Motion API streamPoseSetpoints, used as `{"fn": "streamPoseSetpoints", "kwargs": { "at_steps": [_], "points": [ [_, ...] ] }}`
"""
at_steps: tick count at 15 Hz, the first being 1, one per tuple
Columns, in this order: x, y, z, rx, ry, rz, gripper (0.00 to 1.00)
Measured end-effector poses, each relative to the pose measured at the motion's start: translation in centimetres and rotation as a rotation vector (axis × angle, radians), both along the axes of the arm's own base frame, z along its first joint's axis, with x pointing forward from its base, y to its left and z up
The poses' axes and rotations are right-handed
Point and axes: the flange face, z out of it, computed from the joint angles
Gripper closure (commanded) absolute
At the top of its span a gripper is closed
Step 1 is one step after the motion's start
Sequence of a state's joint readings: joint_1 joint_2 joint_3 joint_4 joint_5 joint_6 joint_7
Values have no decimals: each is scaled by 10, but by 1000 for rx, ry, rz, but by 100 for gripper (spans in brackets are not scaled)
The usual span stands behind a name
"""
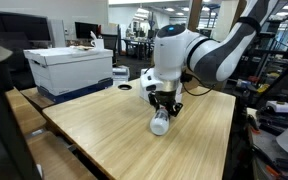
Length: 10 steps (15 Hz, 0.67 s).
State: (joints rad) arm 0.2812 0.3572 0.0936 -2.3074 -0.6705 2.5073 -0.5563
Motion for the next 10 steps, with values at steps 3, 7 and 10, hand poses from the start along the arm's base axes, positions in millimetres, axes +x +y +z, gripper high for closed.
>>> {"fn": "streamPoseSetpoints", "kwargs": {
  "at_steps": [3,7,10],
  "points": [
    [-6,13,4,-79,-29,-9,68],
    [-18,32,13,-205,-97,-14,68],
    [-29,46,22,-308,-158,-25,68]
  ]
}}
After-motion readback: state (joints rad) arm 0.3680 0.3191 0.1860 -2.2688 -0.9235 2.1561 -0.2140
